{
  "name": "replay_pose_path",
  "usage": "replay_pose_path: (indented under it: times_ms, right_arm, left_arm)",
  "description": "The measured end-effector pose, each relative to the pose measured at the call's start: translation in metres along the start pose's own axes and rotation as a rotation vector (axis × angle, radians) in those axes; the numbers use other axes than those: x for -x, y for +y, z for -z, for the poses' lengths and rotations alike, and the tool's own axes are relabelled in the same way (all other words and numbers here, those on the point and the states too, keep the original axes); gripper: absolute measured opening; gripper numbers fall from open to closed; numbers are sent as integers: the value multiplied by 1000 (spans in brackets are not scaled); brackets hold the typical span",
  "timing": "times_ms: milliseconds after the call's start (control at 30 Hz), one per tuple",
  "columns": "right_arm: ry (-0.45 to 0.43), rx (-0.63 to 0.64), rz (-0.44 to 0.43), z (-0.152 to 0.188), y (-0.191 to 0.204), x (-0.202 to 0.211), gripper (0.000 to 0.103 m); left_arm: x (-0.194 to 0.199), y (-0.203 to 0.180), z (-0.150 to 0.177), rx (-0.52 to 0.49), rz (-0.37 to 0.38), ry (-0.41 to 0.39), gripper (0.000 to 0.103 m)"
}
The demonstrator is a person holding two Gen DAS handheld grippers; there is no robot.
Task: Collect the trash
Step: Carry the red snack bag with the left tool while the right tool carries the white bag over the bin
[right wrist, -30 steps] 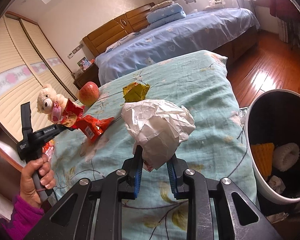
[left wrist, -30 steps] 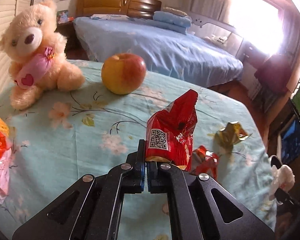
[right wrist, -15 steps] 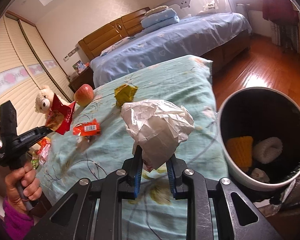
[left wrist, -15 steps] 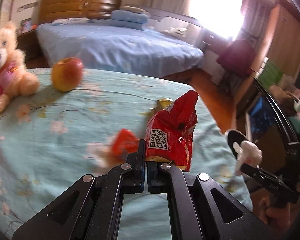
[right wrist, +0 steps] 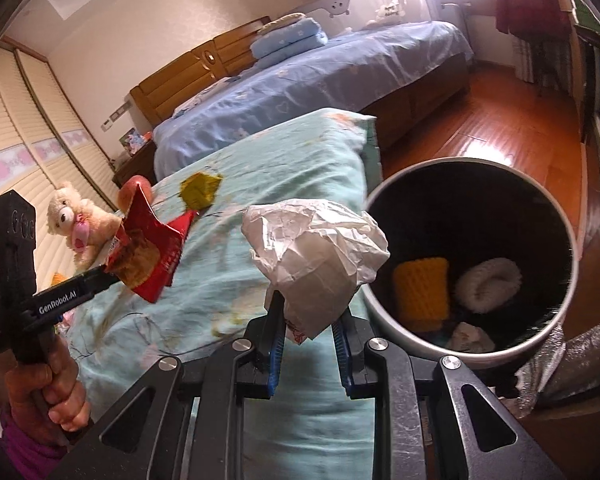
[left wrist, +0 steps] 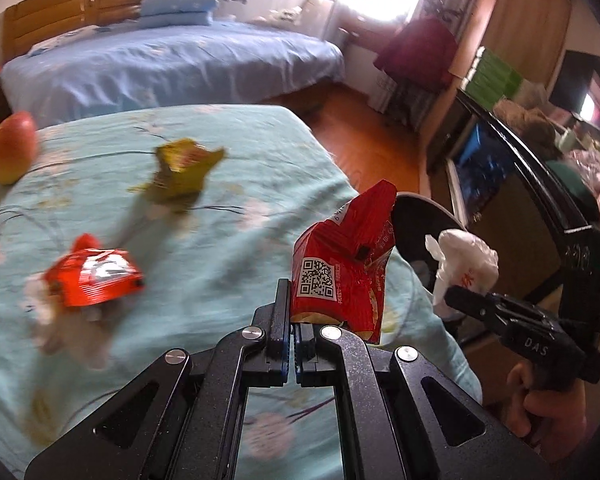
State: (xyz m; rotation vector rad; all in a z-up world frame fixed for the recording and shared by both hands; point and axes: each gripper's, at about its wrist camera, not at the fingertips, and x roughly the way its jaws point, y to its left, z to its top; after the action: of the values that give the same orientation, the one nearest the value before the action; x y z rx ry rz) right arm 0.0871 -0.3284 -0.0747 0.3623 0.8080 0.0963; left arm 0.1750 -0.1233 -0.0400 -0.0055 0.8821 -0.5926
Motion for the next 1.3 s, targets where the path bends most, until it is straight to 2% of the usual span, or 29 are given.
replay_pose_path:
  times_ms: [667, 1133, 1233, 1267, 1300]
  right_arm:
    - [0, -36, 163, -16, -60, 4, 24]
    - [47, -66, 206, -29, -92, -8, 25]
    - [47, -73, 219, -31, -97, -8, 26]
    - [49, -79, 230, -32, -99, -8, 31]
    - [49, -84, 231, -33, -100, -8, 34]
  left_arm:
    - [-59, -79, -26, -138, 66, 81, 1]
    - [-91, -107, -42, -174, 90, 117, 1]
    - [-94, -111, -43, -183, 99, 125, 6]
    - [-95, -112, -42, -184, 100, 125, 15]
    - [-93, -112, -41, -182, 104, 121, 32]
